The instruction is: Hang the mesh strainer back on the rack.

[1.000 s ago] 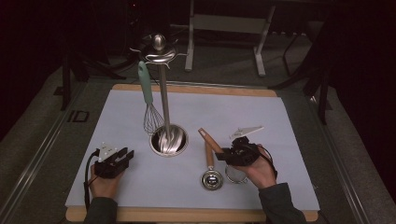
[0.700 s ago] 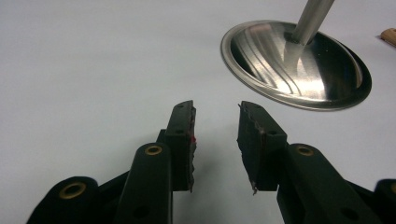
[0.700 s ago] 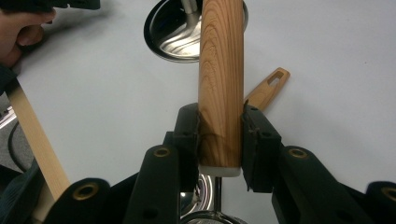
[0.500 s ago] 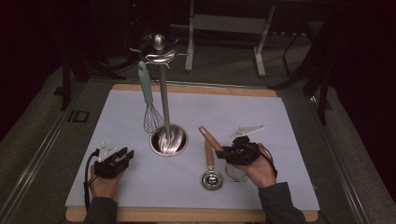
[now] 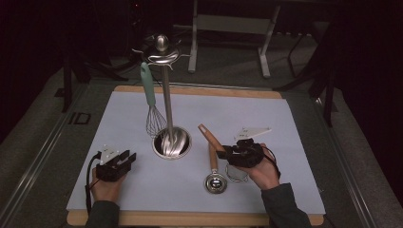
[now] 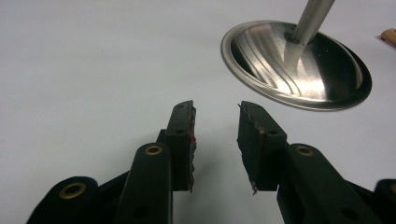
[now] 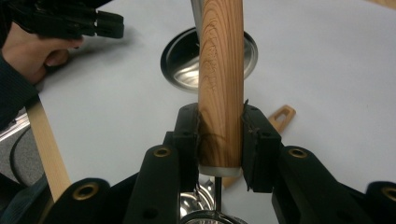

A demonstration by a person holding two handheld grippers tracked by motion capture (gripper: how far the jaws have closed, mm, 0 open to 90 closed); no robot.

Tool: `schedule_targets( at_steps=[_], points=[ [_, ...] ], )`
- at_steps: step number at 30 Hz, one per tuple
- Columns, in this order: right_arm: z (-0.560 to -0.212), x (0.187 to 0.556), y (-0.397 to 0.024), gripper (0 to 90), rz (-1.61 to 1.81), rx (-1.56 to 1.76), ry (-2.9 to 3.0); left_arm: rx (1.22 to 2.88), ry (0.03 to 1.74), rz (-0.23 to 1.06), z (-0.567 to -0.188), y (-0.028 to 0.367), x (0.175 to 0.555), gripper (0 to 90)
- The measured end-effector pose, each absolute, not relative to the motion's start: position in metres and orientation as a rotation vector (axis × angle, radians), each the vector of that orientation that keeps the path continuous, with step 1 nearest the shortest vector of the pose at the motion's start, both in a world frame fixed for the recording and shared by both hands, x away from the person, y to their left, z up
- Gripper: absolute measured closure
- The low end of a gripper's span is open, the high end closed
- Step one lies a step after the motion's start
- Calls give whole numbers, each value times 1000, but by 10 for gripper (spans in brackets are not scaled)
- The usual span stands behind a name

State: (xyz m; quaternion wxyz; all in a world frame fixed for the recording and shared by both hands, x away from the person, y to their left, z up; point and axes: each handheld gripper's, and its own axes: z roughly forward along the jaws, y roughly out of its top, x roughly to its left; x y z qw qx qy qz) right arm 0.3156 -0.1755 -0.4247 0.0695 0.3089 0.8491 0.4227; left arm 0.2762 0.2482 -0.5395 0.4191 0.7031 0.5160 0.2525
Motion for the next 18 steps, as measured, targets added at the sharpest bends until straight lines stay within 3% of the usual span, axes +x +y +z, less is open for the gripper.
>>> schedule_targets(
  at_steps=[18],
  points=[
    [-404, 316, -162, 707, 1379, 804, 2485, 1758, 1294, 629, -540, 249, 276, 665]
  ],
)
